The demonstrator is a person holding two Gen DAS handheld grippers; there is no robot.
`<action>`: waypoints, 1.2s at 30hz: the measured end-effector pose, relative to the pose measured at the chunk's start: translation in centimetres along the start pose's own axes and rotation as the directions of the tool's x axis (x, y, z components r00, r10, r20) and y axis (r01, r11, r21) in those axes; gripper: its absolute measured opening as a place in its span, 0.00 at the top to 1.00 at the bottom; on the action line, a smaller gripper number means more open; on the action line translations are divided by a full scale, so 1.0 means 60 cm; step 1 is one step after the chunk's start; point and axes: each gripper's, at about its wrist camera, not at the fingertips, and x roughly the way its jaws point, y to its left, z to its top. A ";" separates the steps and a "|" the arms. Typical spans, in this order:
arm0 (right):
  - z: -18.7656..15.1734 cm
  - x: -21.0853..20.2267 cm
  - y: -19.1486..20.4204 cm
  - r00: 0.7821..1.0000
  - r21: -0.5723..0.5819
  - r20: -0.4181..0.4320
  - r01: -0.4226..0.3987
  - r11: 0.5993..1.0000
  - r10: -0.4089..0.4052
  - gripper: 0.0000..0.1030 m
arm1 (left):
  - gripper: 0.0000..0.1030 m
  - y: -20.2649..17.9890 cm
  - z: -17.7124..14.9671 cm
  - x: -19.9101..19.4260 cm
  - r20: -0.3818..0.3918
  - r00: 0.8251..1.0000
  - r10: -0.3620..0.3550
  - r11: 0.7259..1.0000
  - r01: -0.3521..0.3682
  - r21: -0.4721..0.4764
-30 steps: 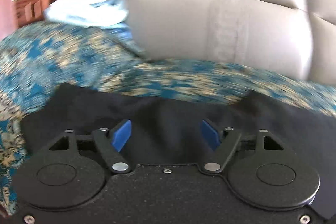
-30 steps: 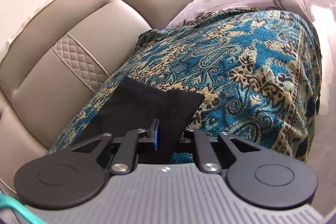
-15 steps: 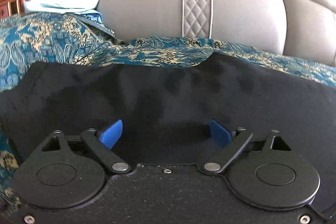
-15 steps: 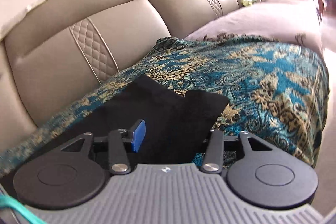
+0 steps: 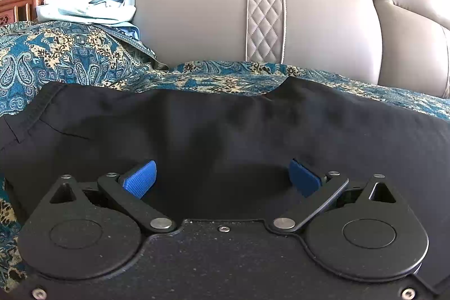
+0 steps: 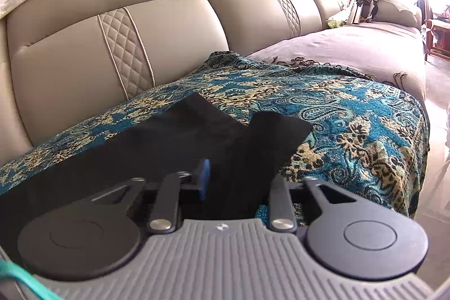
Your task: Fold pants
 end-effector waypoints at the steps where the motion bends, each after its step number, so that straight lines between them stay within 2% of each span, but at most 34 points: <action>1: 0.001 0.000 0.000 1.000 0.003 -0.001 0.001 1.000 -0.001 0.85 | 0.02 0.000 0.000 0.000 0.000 1.000 -0.001 1.000 0.001 0.000; 4: 0.004 0.000 -0.001 1.000 0.033 -0.008 0.005 0.999 -0.005 0.92 | 0.02 0.000 -0.001 -0.002 0.000 1.000 -0.007 1.000 0.007 -0.001; 9: 0.011 -0.001 0.003 0.999 0.124 -0.021 -0.042 0.991 0.045 0.94 | 0.02 0.005 0.005 -0.006 -0.029 0.999 -0.035 0.999 0.036 0.029; 11: 0.012 -0.003 0.015 0.997 0.132 -0.029 -0.065 0.989 0.069 0.94 | 0.11 0.020 0.011 -0.011 -0.055 0.997 -0.062 0.998 0.064 0.021; 12: 0.013 -0.005 0.024 0.996 0.124 -0.037 -0.076 0.989 0.081 0.94 | 0.24 0.027 0.015 -0.015 -0.059 0.996 -0.068 0.998 0.068 0.011; 13: 0.013 -0.008 0.036 0.995 0.105 -0.043 -0.081 0.991 0.086 0.94 | 0.36 0.037 0.018 -0.018 -0.059 0.996 -0.070 0.998 0.070 -0.002; 15: 0.011 -0.014 0.078 0.995 0.019 -0.053 -0.078 0.997 0.079 0.94 | 0.45 0.062 0.025 -0.019 -0.066 0.995 -0.073 0.996 0.070 -0.051; 18: 0.005 -0.026 0.164 0.993 -0.107 -0.068 -0.108 0.988 0.101 0.94 | 0.49 0.089 0.034 -0.015 -0.078 0.994 -0.080 0.989 0.069 -0.132; 21: -0.016 -0.049 0.274 0.979 -0.222 -0.092 -0.198 0.955 0.182 0.94 | 0.49 0.095 0.038 -0.016 -0.082 0.994 -0.077 0.988 0.066 -0.139; 24: -0.066 -0.093 0.392 0.947 -0.355 -0.137 -0.320 0.878 0.290 0.94 | 0.49 0.100 0.038 -0.023 -0.092 0.993 -0.078 0.988 0.064 -0.144; 26: -0.109 -0.130 0.459 0.909 -0.424 -0.190 -0.416 0.805 0.370 0.94 | 0.49 0.109 0.039 -0.031 -0.095 0.992 -0.080 0.985 0.064 -0.160; 28: -0.162 -0.182 0.518 0.866 -0.508 -0.240 -0.496 0.704 0.438 0.94 | 0.49 0.122 0.040 -0.038 -0.093 0.992 -0.079 0.981 0.061 -0.185; 32: -0.243 -0.280 0.581 0.789 -0.611 -0.300 -0.591 0.527 0.537 0.94 | 0.48 0.153 0.041 -0.048 -0.095 0.992 -0.084 0.967 0.058 -0.249; 34: -0.263 -0.310 0.594 0.758 -0.621 -0.325 -0.622 0.477 0.565 0.94 | 0.48 0.169 0.039 -0.051 -0.098 0.992 -0.085 0.960 0.055 -0.276; 36: -0.287 -0.338 0.607 0.740 -0.659 -0.336 -0.626 0.416 0.582 0.93 | 0.48 0.181 0.038 -0.053 -0.098 0.992 -0.082 0.955 0.050 -0.293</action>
